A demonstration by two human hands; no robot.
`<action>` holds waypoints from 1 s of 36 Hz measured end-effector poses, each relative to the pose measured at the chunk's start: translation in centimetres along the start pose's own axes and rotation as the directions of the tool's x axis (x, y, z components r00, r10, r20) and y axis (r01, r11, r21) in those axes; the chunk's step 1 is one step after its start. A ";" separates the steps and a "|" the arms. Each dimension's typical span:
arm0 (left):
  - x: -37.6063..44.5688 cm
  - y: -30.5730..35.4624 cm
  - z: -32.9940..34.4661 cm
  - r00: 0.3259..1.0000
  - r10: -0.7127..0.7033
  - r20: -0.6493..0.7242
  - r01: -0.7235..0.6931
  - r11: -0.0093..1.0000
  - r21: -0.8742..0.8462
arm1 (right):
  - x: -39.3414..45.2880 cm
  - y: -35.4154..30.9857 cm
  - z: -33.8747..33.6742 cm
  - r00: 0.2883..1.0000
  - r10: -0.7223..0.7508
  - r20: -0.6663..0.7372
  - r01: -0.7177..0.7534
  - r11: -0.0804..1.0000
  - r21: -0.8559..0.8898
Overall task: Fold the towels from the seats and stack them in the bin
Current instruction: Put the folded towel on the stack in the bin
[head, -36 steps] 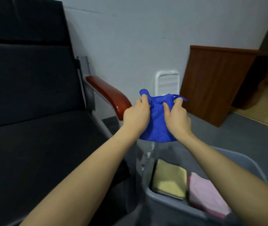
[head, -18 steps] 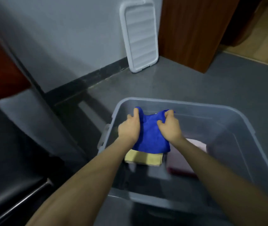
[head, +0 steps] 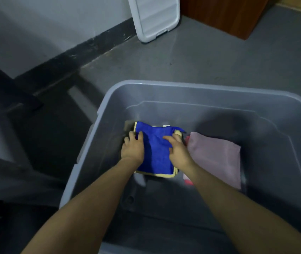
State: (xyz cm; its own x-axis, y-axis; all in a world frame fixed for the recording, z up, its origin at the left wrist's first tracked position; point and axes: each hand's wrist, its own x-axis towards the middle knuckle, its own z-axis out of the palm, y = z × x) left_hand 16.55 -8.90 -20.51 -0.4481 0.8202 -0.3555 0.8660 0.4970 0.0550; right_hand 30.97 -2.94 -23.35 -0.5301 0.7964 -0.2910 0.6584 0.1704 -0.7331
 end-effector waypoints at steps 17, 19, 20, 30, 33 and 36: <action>-1.2 -0.2 0.1 0.989 0.135 0.067 -0.138 0.989 0.048 | -1.0 -0.9 0.6 0.993 -0.047 -0.111 -0.036 0.761 -0.647; -1.7 -0.2 -0.9 0.985 0.166 0.044 -0.167 0.986 0.017 | -1.2 -1.3 0.3 0.995 -0.047 -0.084 -0.014 0.795 -0.607; -2.2 -0.2 -1.6 0.985 0.171 0.029 -0.171 0.985 0.000 | -1.6 -1.7 0.0 0.997 -0.033 -0.074 -0.016 0.817 -0.577; -7.7 -0.4 -8.7 0.984 0.143 -0.109 -0.165 0.957 -0.239 | -5.7 -7.4 -4.3 0.996 0.004 -0.090 -0.034 0.943 -0.332; -9.7 -0.8 -11.2 0.972 0.144 -0.188 -0.191 0.944 -0.267 | -7.2 -10.1 -6.0 0.993 -0.042 -0.115 0.004 0.949 -0.314; -12.3 -1.5 -14.7 0.945 0.152 -0.291 -0.233 0.935 -0.267 | -9.4 -13.5 -7.6 0.979 -0.139 -0.148 0.088 0.948 -0.307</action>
State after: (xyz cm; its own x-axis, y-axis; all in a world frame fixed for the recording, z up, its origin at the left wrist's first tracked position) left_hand 17.50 -15.61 -2.51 -0.3562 0.9327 -0.0561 0.8550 0.3495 0.3833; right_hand 31.16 -8.32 -6.07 -0.5315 0.8421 -0.0917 0.7411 0.4098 -0.5318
